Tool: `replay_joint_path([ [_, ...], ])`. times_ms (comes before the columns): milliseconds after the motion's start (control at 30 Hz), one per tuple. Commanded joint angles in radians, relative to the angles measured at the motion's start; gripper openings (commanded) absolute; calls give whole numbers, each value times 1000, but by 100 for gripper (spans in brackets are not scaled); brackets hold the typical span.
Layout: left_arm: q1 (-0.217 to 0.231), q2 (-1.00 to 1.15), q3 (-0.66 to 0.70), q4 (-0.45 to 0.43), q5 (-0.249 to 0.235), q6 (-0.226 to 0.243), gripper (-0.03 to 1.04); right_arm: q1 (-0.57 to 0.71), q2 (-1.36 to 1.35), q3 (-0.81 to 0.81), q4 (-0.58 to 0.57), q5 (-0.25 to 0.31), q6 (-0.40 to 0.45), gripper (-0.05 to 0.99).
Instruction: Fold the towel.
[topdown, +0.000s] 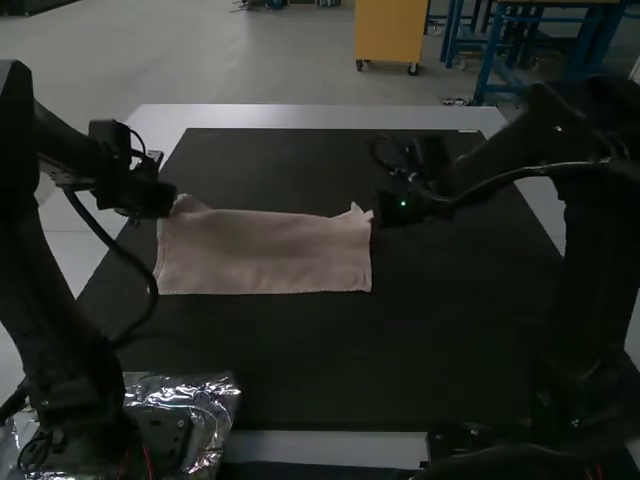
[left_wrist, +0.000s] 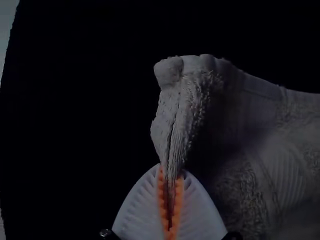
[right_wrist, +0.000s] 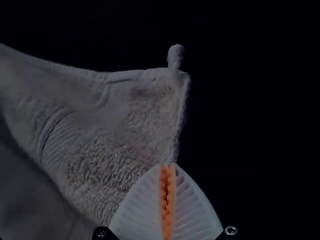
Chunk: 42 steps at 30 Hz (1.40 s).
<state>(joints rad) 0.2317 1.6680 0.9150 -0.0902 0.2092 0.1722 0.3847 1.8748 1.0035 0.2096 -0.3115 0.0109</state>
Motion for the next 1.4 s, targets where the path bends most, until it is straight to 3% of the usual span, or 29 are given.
replay_joint_path([
  [0,12,-53,-38,0,-4,30,2,-9,-55,-23,-4,-31,17,-3],
  [633,34,-298,-235,-31,-31,52,2,-6,-192,-213,-22,-75,26,-3],
  [1067,113,-422,-400,-48,-36,124,2,28,-189,-318,2,-74,29,-2],
  [1100,116,-425,-416,-39,-50,133,6,28,-186,-324,13,-72,38,-2],
  [1133,118,-429,-435,-31,-50,150,18,25,-184,-329,22,-70,54,4],
  [1233,113,-433,-469,-14,-51,173,65,20,-186,-327,22,-69,60,40],
  [1267,113,-435,-472,-8,-54,173,84,20,-187,-324,22,-69,61,56],
  [1300,116,-435,-469,-6,-56,176,96,23,-189,-319,20,-67,60,73],
  [1367,120,-435,-462,3,-57,179,98,28,-190,-307,19,-58,58,85],
])
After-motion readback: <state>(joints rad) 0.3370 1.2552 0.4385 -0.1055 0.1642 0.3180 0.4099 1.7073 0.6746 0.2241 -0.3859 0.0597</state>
